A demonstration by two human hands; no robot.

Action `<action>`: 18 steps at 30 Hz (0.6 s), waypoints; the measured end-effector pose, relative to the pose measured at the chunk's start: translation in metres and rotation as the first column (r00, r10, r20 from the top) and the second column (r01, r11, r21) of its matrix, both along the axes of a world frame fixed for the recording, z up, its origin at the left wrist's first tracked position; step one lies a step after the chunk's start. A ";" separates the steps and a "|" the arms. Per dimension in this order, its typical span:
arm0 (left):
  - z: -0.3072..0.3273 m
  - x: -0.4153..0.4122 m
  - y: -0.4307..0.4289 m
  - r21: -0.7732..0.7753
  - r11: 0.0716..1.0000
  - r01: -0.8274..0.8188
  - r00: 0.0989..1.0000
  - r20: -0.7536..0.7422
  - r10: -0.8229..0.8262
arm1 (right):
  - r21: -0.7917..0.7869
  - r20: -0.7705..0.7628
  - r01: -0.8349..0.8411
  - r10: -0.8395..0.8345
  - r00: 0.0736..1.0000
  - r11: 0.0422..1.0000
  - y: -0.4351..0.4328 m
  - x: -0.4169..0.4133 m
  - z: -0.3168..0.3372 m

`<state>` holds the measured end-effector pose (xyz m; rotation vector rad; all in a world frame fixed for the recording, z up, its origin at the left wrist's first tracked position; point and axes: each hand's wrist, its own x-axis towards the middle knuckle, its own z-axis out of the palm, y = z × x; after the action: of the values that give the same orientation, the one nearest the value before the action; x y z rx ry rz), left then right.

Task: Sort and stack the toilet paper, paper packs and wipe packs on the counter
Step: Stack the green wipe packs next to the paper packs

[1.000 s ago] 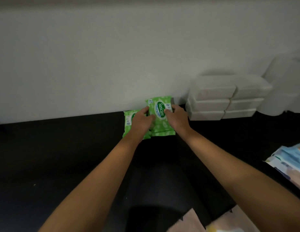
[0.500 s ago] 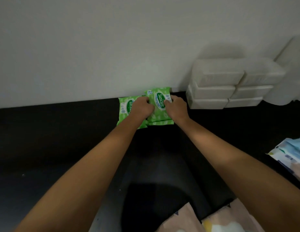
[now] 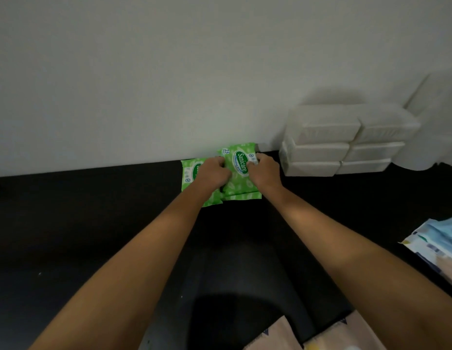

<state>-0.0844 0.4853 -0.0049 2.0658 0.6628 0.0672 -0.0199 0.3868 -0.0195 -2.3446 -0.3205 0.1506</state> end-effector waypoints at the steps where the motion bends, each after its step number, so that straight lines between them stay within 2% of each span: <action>1: 0.000 0.000 -0.001 0.005 1.000 0.006 1.000 -0.007 -0.006 | -0.003 -0.004 -0.002 0.002 1.000 1.000 -0.001 0.001 0.000; 9: -0.003 0.003 0.000 0.040 0.999 -0.027 0.999 -0.026 0.028 | -0.024 -0.061 -0.066 0.065 0.996 0.998 -0.005 -0.002 0.003; 15: 0.016 -0.018 -0.017 0.012 0.996 -0.091 0.995 0.051 0.090 | 0.008 -0.104 -0.043 0.044 0.994 0.999 -0.028 -0.020 0.024; 18: 0.027 -0.042 -0.033 -0.048 0.997 -0.055 0.994 0.094 0.059 | -0.007 -0.093 -0.065 0.064 0.994 0.998 -0.050 -0.035 0.035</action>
<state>-0.1266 0.4519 0.0223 1.9869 0.6584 0.1803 -0.0553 0.3370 0.0159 -2.3300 -0.3507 0.2915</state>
